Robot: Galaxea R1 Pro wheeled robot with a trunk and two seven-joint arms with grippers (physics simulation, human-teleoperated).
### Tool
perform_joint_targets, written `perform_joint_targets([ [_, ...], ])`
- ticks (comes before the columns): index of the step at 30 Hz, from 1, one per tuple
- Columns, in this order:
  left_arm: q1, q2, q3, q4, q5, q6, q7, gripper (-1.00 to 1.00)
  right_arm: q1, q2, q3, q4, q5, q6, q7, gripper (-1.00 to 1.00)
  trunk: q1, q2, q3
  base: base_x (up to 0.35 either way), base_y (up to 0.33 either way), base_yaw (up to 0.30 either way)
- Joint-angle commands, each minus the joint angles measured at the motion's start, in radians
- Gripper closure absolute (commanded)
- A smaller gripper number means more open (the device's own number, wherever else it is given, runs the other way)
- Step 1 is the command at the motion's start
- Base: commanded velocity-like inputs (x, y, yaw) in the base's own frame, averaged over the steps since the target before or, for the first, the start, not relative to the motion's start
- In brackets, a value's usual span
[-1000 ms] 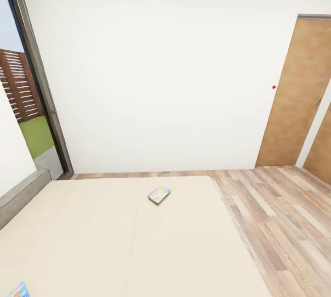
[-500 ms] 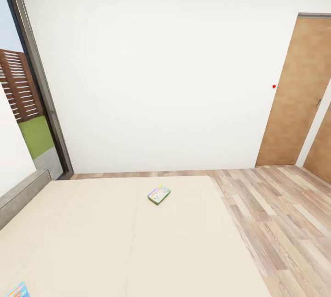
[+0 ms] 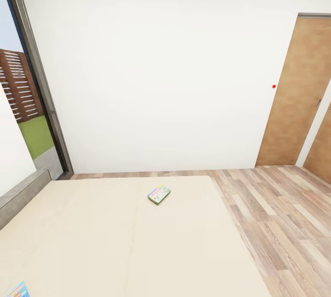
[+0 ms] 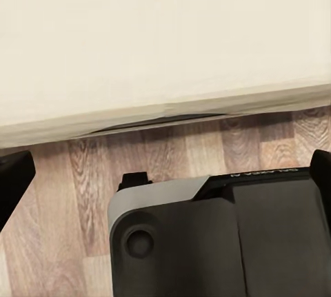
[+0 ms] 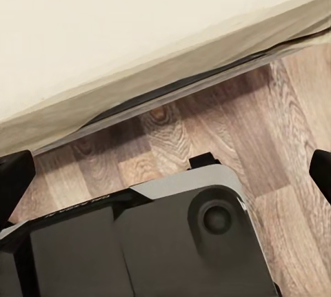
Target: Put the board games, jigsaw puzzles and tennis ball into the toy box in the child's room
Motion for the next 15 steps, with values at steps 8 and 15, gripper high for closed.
perform_joint_targets([
  [8, 0.000, 0.001, -0.004, 0.001, -0.001, -0.003, 0.001, -1.00, 0.000, 0.001, -0.009, 0.000, -0.003, -0.006, 0.001, -1.00, 0.000, -0.001, 0.000, 0.000, 0.000, 0.000],
  [15, -0.011, 0.005, 0.004, -0.010, 0.005, 0.004, 0.002, -1.00, -0.001, 0.003, -0.013, -0.006, -0.001, 0.008, 0.001, -1.00, 0.000, -0.001, 0.000, 0.000, 0.000, 0.000],
])
